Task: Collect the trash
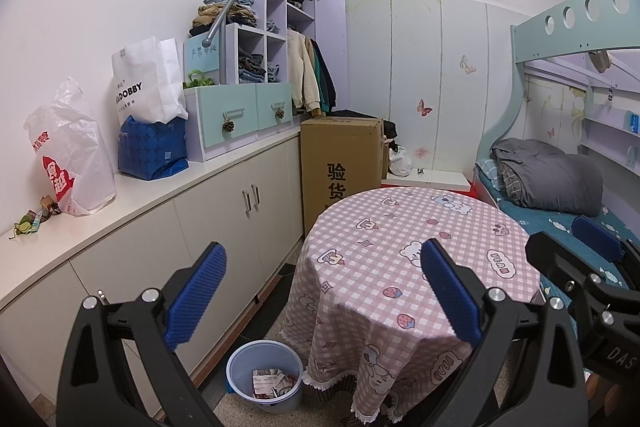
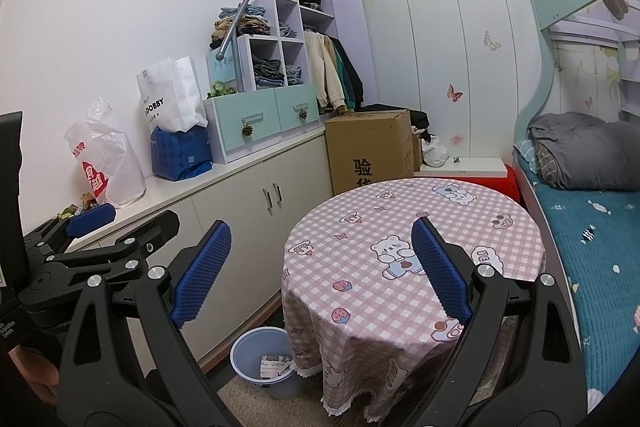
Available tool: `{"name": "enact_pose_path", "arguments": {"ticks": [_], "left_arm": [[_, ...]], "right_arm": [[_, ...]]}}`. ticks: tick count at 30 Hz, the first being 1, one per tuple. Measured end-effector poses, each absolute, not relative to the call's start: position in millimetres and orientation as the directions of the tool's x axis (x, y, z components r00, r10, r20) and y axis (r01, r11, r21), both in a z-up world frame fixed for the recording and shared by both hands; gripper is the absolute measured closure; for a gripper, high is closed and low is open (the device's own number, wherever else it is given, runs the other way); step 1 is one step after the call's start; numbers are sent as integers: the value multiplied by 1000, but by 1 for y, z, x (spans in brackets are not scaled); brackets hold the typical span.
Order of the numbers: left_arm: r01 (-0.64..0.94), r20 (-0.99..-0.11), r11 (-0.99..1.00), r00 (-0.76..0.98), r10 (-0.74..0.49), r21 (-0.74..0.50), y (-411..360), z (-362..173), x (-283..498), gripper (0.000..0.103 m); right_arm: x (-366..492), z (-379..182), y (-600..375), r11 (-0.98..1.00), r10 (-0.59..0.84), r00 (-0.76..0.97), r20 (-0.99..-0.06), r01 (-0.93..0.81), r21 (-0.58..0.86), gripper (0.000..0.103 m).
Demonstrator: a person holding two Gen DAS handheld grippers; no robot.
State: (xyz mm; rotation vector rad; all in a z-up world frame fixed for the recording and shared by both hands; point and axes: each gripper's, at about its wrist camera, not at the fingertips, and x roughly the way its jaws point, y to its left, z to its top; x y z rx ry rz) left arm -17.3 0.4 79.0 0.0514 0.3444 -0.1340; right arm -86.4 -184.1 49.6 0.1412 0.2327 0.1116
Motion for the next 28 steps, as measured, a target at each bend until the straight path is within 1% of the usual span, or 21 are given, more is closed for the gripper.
{"name": "enact_pose_path", "arguments": {"ticks": [21, 24, 28], "left_arm": [[148, -347, 988, 930, -125, 41, 1, 72, -11, 7], [147, -354, 988, 928, -121, 48, 1, 69, -6, 7], [136, -386, 989, 916, -106, 53, 1, 61, 10, 7]], "right_arm": [[-85, 47, -186, 983, 128, 965, -228, -93, 159, 13], [-79, 44, -187, 982, 129, 964, -234, -90, 167, 13], [-62, 37, -192, 979, 129, 957, -259, -82, 185, 13]]}}
